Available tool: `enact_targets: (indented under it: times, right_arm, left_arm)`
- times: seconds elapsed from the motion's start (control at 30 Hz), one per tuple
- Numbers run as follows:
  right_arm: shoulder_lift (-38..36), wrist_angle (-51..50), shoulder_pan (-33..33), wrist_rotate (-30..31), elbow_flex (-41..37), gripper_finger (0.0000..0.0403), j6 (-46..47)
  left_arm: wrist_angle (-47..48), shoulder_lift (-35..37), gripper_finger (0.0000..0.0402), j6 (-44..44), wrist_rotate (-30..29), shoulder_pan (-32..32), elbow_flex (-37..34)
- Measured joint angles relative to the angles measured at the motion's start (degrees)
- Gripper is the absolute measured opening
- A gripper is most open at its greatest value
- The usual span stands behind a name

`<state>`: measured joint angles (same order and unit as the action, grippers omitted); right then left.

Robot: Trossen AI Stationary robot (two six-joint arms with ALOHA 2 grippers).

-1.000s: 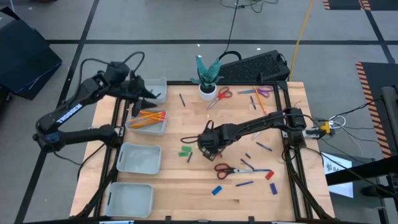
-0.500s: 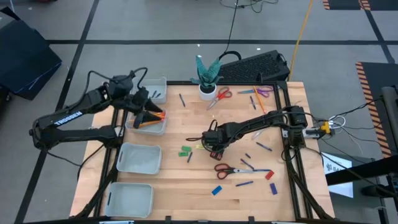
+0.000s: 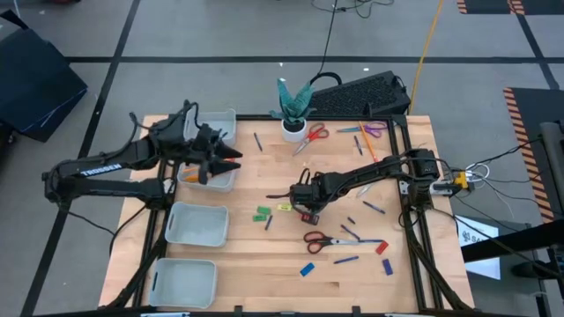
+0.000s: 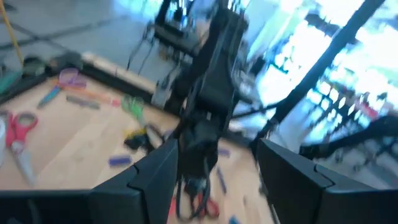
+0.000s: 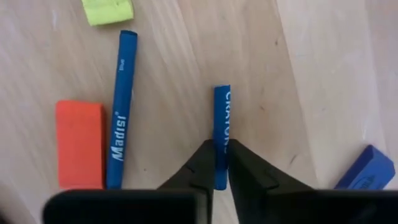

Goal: Sort crayons/erasers/pens/pencils in bins
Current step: Put the blue crayon into the top gray bin

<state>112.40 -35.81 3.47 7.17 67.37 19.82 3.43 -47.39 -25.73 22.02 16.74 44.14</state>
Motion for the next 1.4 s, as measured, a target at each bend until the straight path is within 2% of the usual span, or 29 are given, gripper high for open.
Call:
enact_targets:
  times: [0.1,0.3,0.53,0.63,0.7,0.9,1.03,1.13,1.27,1.4]
  right_arm:
    - [-1.9,2.0,0.0,1.0,0.0,0.0011,-1.4]
    - [-10.9,3.8,0.0,5.7,-0.5,0.0019,-4.1]
    - [-22.5,13.3,1.9,11.1,-0.3,0.0015,-11.7]
    - [-25.6,19.3,2.4,13.2,-0.1,0.0015,-11.2]
    - [-25.9,24.0,2.4,13.3,-0.1,0.0015,-9.2]
    - [-26.5,41.2,1.7,5.0,0.4,0.0015,-2.3]
    - [-26.3,48.4,1.5,2.3,0.3,0.0014,-0.4]
    - [-26.5,52.2,1.4,1.6,0.3,0.0014,0.7]
    - [-26.4,55.2,1.1,1.5,0.3,0.0014,0.7]
    - [-26.4,58.0,1.0,1.5,0.3,0.0014,0.4]
  left_arm:
    - [-4.2,0.9,0.0223,-3.0,-3.2,-0.8,-2.7]
    - [-8.8,1.8,0.0223,-10.7,-5.6,-1.1,-9.6]
    - [-10.7,0.0,0.0223,-19.0,-11.8,-4.0,-16.5]
    - [-15.4,-2.4,0.0223,-19.7,-14.4,-6.5,-16.7]
    - [-20.4,-4.3,0.0223,-17.8,-16.6,-8.6,-16.7]
    - [-41.2,-10.8,0.0223,-1.3,-18.8,-14.0,-16.7]
    - [-49.6,-13.8,0.0223,2.9,-19.2,-14.4,-16.6]
    - [-50.3,-16.0,0.0223,4.0,-18.1,-14.4,-14.0]
    - [-49.6,-20.0,0.0223,6.8,-12.6,-15.1,-7.3]
    - [-46.7,-22.5,0.0223,9.9,-12.1,-15.3,-2.2]
